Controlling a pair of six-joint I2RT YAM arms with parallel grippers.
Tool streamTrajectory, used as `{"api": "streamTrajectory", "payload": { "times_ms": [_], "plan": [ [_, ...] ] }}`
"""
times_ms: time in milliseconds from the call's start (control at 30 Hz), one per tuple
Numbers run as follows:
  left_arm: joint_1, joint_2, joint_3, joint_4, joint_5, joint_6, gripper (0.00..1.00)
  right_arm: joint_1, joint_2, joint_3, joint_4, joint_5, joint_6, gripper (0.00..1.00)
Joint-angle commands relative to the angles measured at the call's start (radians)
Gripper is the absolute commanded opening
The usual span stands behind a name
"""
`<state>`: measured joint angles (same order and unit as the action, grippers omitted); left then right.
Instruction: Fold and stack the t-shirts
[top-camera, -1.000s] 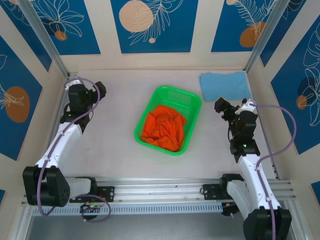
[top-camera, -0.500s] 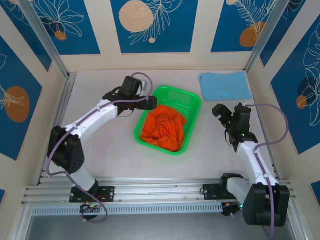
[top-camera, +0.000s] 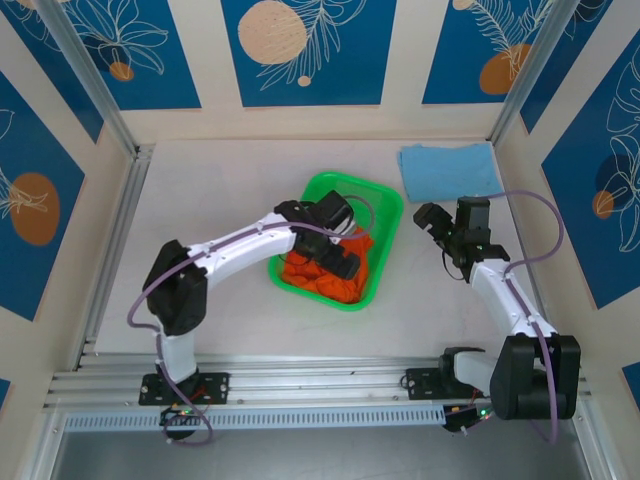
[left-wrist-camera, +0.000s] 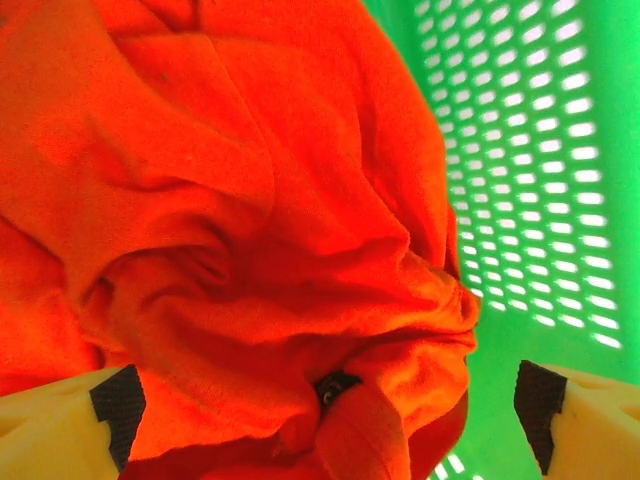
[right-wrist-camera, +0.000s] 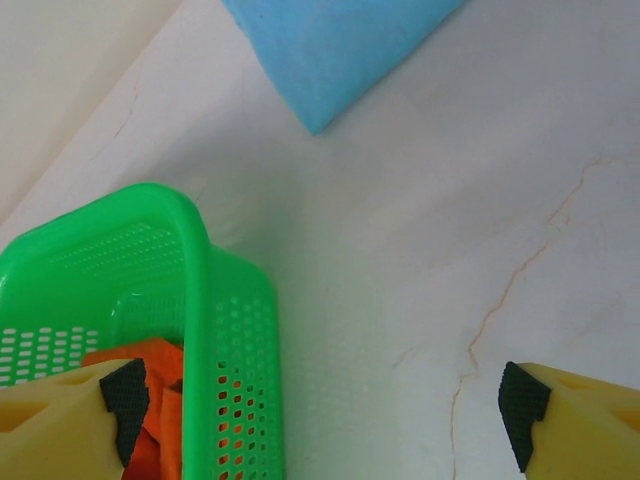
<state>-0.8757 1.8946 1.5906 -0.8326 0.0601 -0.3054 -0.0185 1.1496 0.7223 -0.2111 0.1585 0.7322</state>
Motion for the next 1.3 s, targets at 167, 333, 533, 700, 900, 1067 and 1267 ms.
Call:
{"api": "streamTrajectory", "payload": {
  "times_ms": [167,333,533,700,900,1067,1267],
  "plan": [
    [0.001,0.112,0.067,-0.03,-0.084,-0.07,0.7,0.055,-0.108,0.11,-0.235,0.118,-0.012,0.84],
    [0.015,0.049,0.054,0.014,-0.14,-0.095,0.17,0.164,-0.131,0.146,-0.381,-0.001,0.028,0.84],
    [0.024,-0.131,0.125,0.044,-0.171,-0.089,0.0,0.288,-0.125,0.133,-0.479,-0.029,0.144,0.85],
    [0.024,-0.33,0.158,0.039,-0.235,-0.061,0.0,0.341,-0.069,0.101,-0.476,-0.047,0.193,0.82],
    [0.034,-0.577,0.164,0.042,-0.388,-0.022,0.0,0.442,0.116,0.167,-0.452,-0.052,0.207,0.61],
    [0.037,-0.783,0.116,0.088,-0.576,0.014,0.0,0.544,0.338,0.343,-0.513,0.007,0.211,0.36],
    [0.037,-0.947,0.031,0.092,-0.764,0.057,0.0,0.683,0.674,0.718,-0.574,0.099,0.162,0.12]
  ]
}}
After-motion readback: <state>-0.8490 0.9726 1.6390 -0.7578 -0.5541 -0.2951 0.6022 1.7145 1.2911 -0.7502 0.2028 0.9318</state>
